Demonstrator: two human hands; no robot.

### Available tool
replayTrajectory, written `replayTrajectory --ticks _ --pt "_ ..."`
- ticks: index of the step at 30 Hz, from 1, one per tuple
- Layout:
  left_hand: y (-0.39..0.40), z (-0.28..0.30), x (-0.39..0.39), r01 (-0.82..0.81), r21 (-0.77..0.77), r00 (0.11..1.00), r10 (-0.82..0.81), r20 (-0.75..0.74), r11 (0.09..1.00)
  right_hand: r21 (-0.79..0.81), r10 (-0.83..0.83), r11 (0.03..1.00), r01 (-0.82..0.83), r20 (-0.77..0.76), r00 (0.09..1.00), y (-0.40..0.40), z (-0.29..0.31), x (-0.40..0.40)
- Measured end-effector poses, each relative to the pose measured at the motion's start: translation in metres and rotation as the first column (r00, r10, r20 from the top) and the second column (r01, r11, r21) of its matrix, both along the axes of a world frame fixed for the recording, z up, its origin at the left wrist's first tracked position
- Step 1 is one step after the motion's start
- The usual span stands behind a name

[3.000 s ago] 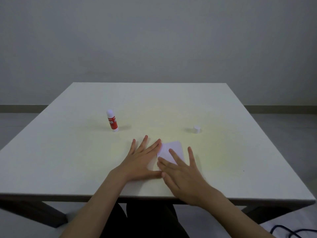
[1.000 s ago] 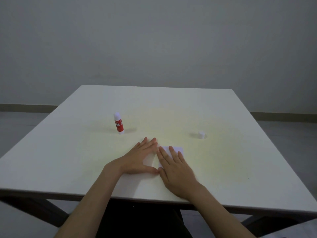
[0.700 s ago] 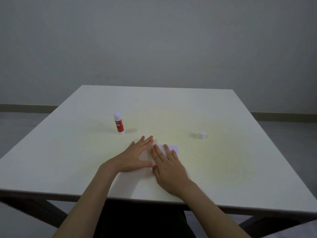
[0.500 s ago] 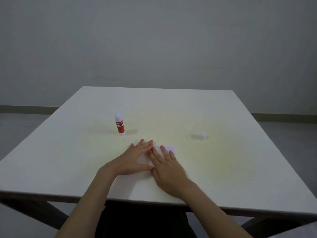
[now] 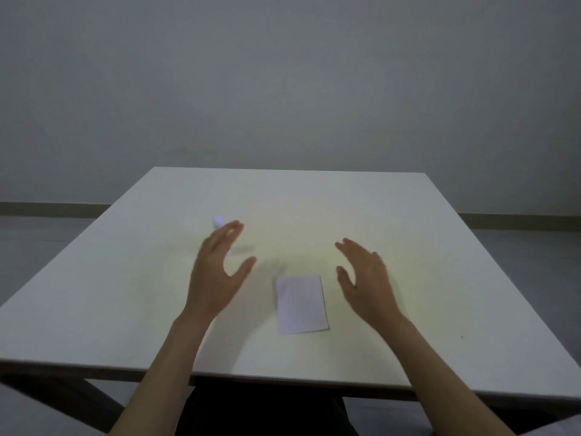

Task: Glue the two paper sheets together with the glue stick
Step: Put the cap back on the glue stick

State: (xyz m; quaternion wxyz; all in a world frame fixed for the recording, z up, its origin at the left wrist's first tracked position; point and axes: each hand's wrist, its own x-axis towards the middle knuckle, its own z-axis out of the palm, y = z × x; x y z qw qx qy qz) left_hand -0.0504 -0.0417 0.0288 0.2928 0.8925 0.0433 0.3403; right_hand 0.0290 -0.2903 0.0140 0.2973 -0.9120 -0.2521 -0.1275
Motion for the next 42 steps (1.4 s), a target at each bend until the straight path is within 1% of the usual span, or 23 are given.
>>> replayTrajectory --ticks 1,3,4,6,10,12,15,17,20,21,22,23,24,25,26,27,28,30,33,36,38,40,42 --pt "0.003 0.0 0.001 -0.11 -0.022 0.989 0.112 0.092 0.994 0.01 -0.081 0.997 0.081 0.019 0.997 -0.007 -0.001 0.007" --pt "0.007 0.0 0.006 -0.261 -0.179 0.948 0.287 0.138 0.949 0.016 -0.202 0.979 0.202 0.03 0.979 -0.017 -0.003 0.018" --pt "0.011 -0.002 0.01 -0.306 -0.266 0.935 0.341 0.1 0.914 0.007 -0.242 0.97 0.242 0.025 0.97 -0.021 -0.005 0.023" --pt "0.018 -0.007 0.017 -0.354 -0.383 0.927 0.375 -0.02 0.854 -0.028 -0.286 0.958 0.286 0.006 0.958 -0.026 -0.008 0.031" --pt "0.024 -0.017 0.031 -0.316 -0.539 0.948 0.288 -0.137 0.781 -0.097 -0.303 0.949 0.3 -0.024 0.953 -0.028 -0.011 0.039" --pt "0.024 -0.019 0.036 -0.319 -0.551 0.948 0.274 -0.164 0.771 -0.103 -0.298 0.95 0.295 -0.02 0.954 -0.026 -0.01 0.039" --pt "0.023 -0.015 0.04 -0.316 -0.478 0.949 0.264 -0.175 0.819 -0.083 -0.254 0.963 0.254 0.013 0.967 -0.018 -0.008 0.035" --pt "0.023 -0.011 0.04 -0.281 -0.454 0.958 0.219 -0.184 0.846 -0.068 -0.192 0.978 0.198 0.081 0.978 -0.009 -0.005 0.029" --pt "0.015 0.002 0.04 -0.079 -0.379 0.984 0.01 -0.18 0.922 -0.083 -0.048 0.994 0.07 0.237 0.97 0.009 0.003 0.022" --pt "0.009 0.008 0.04 0.01 -0.364 0.983 -0.076 -0.168 0.931 -0.095 0.029 0.995 -0.009 0.211 0.977 0.016 0.008 0.022" --pt "0.002 0.014 0.042 0.089 -0.361 0.977 -0.153 -0.152 0.928 -0.078 0.121 0.991 -0.113 0.103 0.987 0.022 0.013 0.021" --pt "-0.005 0.021 0.042 0.153 -0.38 0.966 -0.22 -0.139 0.912 -0.018 0.227 0.973 -0.229 -0.076 0.971 0.028 0.019 0.022" --pt "-0.012 0.027 0.044 0.222 -0.429 0.946 -0.3 -0.122 0.876 0.092 0.338 0.941 -0.325 -0.274 0.9 0.032 0.026 0.022" --pt "-0.019 0.032 0.044 0.283 -0.487 0.92 -0.377 -0.105 0.826 0.225 0.441 0.898 -0.379 -0.432 0.787 0.036 0.033 0.022" --pt "-0.025 0.036 0.044 0.351 -0.556 0.884 -0.463 -0.069 0.753 0.343 0.525 0.851 -0.397 -0.521 0.673 0.039 0.038 0.022" --pt "-0.03 0.04 0.044 0.391 -0.606 0.856 -0.516 -0.037 0.692 0.431 0.588 0.808 -0.402 -0.551 0.592 0.041 0.042 0.022" --pt "-0.034 0.043 0.044 0.429 -0.646 0.829 -0.56 0.003 0.632 0.495 0.635 0.771 -0.4 -0.549 0.544 0.042 0.044 0.022" --pt "-0.04 0.047 0.042 0.468 -0.687 0.793 -0.607 0.048 0.556 0.566 0.686 0.723 -0.396 -0.52 0.508 0.041 0.049 0.022" --pt "-0.043 0.049 0.039 0.462 -0.691 0.791 -0.611 0.038 0.556 0.579 0.688 0.717 -0.389 -0.493 0.533 0.035 0.051 0.025" --pt "-0.051 0.046 0.036 0.407 -0.694 0.837 -0.546 0.024 0.594 0.563 0.645 0.748 -0.352 -0.492 0.584 0.035 0.047 0.022" --pt "-0.059 0.043 0.037 0.335 -0.699 0.899 -0.437 0.036 0.632 0.567 0.555 0.784 -0.253 -0.458 0.694 0.042 0.043 0.013" --pt "-0.069 0.042 0.04 0.218 -0.704 0.965 -0.259 0.049 0.677 0.511 0.348 0.851 -0.122 -0.374 0.86 0.053 0.038 0.002" --pt "-0.079 0.04 0.042 0.115 -0.692 0.993 -0.091 0.071 0.712 0.489 0.147 0.872 0.014 -0.29 0.946 0.066 0.03 -0.009"
